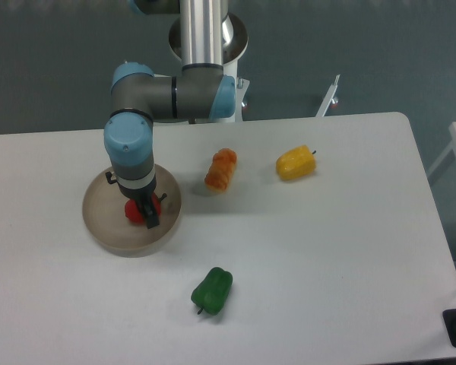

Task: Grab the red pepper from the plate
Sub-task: 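Lower the gripper over the red pepper on the plate, then lift the red pepper off the plate and carry it toward the yellow pepper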

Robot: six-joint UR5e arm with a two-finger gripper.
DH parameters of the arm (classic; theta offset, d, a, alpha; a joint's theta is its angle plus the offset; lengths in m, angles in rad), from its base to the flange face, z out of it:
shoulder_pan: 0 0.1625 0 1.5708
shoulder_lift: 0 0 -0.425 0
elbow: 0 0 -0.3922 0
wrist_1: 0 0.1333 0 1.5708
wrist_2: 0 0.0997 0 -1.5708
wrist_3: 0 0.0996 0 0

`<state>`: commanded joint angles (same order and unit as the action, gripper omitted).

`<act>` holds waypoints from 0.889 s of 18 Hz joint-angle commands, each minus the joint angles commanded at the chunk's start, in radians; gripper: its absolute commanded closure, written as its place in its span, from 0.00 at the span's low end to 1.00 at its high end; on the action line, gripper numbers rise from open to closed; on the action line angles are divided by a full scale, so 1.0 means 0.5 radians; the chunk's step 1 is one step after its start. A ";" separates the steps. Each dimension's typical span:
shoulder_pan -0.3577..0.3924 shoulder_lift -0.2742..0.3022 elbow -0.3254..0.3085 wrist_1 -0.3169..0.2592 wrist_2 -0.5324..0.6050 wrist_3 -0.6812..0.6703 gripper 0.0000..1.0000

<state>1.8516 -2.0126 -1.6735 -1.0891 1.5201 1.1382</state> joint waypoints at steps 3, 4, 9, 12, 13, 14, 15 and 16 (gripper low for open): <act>0.000 0.012 0.000 0.003 0.003 0.003 0.66; 0.000 0.015 0.006 0.000 0.003 0.003 0.75; 0.082 0.116 0.137 -0.043 -0.012 0.003 0.82; 0.254 0.221 0.199 -0.052 -0.015 0.018 0.82; 0.361 0.251 0.227 -0.107 -0.024 0.024 0.82; 0.417 0.252 0.254 -0.159 -0.052 0.025 0.82; 0.475 0.252 0.288 -0.214 -0.073 0.022 0.82; 0.536 0.255 0.322 -0.288 -0.077 0.031 0.82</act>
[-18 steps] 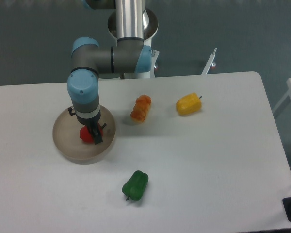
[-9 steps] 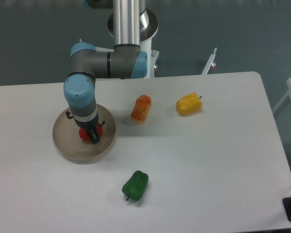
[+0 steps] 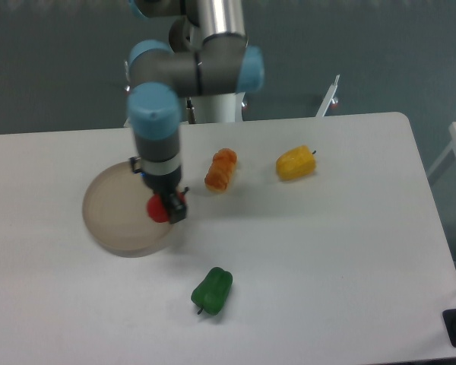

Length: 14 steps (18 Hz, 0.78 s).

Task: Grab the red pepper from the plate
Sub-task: 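Lift the red pepper off the plate and carry it toward the yellow pepper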

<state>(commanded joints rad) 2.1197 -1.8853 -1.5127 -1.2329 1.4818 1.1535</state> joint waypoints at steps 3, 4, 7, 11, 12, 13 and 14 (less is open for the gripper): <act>0.190 -0.012 0.202 -0.252 0.003 0.064 0.83; 0.239 -0.037 0.270 -0.322 0.012 0.140 0.83; 0.371 -0.113 0.399 -0.455 0.034 0.346 0.83; 0.494 -0.214 0.473 -0.449 0.147 0.775 0.83; 0.498 -0.227 0.470 -0.443 0.162 0.846 0.82; 0.519 -0.242 0.476 -0.436 0.166 0.883 0.82; 0.522 -0.245 0.485 -0.436 0.150 0.896 0.82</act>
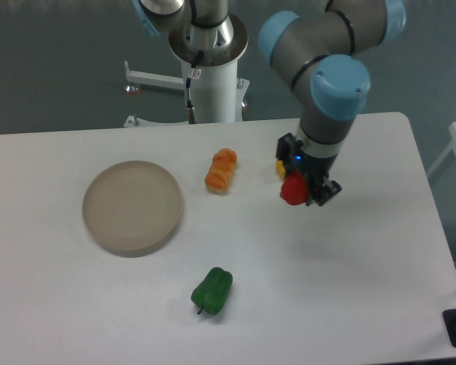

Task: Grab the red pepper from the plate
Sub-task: 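Lift the red pepper off the plate and carry it toward the yellow pepper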

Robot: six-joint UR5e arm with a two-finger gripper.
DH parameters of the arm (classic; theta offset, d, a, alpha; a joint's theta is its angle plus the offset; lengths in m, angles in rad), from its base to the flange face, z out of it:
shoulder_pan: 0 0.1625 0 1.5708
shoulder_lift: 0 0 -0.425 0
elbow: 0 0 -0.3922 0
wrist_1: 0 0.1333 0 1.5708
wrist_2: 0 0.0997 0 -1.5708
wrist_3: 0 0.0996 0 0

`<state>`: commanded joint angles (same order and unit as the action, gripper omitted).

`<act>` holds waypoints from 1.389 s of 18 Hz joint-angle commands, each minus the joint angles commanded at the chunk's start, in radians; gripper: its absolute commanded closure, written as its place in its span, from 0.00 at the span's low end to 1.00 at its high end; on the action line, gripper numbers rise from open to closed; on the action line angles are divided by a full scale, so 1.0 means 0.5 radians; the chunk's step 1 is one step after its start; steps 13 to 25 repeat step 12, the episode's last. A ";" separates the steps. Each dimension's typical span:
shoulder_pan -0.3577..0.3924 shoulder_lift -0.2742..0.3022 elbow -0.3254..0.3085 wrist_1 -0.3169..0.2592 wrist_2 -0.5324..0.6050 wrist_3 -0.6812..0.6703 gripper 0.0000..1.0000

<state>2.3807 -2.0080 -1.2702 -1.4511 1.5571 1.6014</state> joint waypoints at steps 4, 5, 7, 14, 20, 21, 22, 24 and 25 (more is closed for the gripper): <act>0.006 -0.034 -0.021 0.052 -0.009 0.009 0.82; 0.003 -0.034 -0.021 0.055 -0.009 0.009 0.82; 0.003 -0.034 -0.021 0.055 -0.009 0.009 0.82; 0.003 -0.034 -0.018 0.064 -0.012 0.006 0.82; 0.003 -0.034 -0.018 0.064 -0.012 0.006 0.82; 0.003 -0.034 -0.018 0.064 -0.012 0.006 0.82; 0.003 -0.034 -0.018 0.064 -0.012 0.006 0.82; 0.003 -0.034 -0.018 0.064 -0.012 0.006 0.82; 0.003 -0.034 -0.018 0.064 -0.012 0.006 0.82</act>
